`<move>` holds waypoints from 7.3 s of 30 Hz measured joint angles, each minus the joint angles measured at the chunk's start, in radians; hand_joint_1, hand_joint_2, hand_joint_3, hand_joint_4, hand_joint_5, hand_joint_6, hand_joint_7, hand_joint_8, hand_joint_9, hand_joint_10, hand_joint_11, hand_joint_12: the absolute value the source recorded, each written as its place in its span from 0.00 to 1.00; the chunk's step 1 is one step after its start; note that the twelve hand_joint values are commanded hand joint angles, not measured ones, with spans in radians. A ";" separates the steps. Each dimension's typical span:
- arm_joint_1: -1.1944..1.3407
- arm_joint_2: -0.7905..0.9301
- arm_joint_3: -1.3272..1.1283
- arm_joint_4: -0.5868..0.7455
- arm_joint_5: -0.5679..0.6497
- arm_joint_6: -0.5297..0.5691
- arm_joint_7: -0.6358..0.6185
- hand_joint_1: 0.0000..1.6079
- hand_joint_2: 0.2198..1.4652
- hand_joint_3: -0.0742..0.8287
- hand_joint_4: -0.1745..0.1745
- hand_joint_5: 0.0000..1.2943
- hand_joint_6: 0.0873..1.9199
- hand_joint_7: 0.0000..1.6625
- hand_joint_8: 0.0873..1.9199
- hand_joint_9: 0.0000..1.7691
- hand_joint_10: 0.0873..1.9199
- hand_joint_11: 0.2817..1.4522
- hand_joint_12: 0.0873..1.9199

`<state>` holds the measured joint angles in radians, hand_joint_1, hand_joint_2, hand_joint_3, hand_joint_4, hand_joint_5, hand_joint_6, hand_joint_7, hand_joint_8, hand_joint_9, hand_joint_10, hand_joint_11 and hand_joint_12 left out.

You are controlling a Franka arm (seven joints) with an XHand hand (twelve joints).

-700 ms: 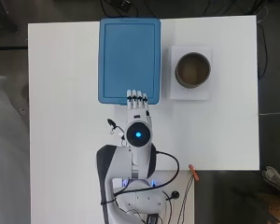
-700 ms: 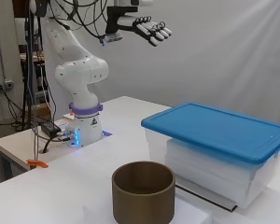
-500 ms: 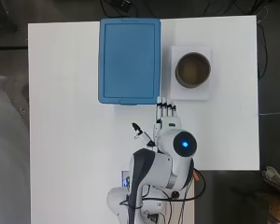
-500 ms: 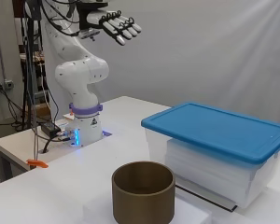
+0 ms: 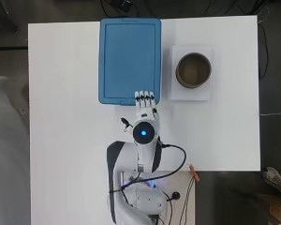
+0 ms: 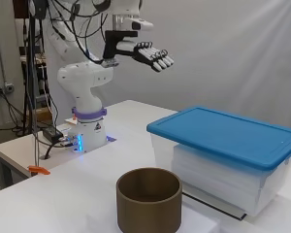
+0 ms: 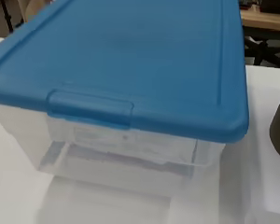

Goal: Teleoperate dual arm-hand system to remove items from a box

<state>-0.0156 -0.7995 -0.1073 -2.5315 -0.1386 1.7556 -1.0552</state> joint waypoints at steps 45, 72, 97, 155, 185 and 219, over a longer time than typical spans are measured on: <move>0.028 0.411 0.013 0.021 -0.124 0.372 -0.185 0.49 0.97 0.09 0.73 0.33 0.92 0.31 1.00 0.33 0.99 0.22 0.56; 0.031 0.863 0.070 0.678 0.108 0.189 -0.289 0.15 0.54 0.09 0.46 0.18 0.00 0.20 0.00 0.24 0.00 0.18 0.00; 0.005 0.913 0.053 0.586 0.115 0.127 -0.486 0.42 0.72 0.07 0.73 0.45 0.28 0.44 0.41 0.50 0.50 0.30 0.53; -0.216 1.315 -0.234 0.998 0.222 0.072 -0.576 0.85 0.70 0.08 0.17 0.62 0.57 0.60 0.42 0.66 0.44 0.30 0.50; -0.146 0.599 0.065 0.676 0.132 -0.135 -0.149 0.00 0.48 0.09 0.49 0.04 0.00 0.11 0.00 0.19 0.00 0.15 0.00; -0.106 0.368 0.088 0.460 0.188 0.025 -0.011 0.00 0.46 0.07 0.37 0.03 0.00 0.10 0.00 0.15 0.00 0.14 0.00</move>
<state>-0.1218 -0.4315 -0.0195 -2.0718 0.0493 1.7802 -1.0659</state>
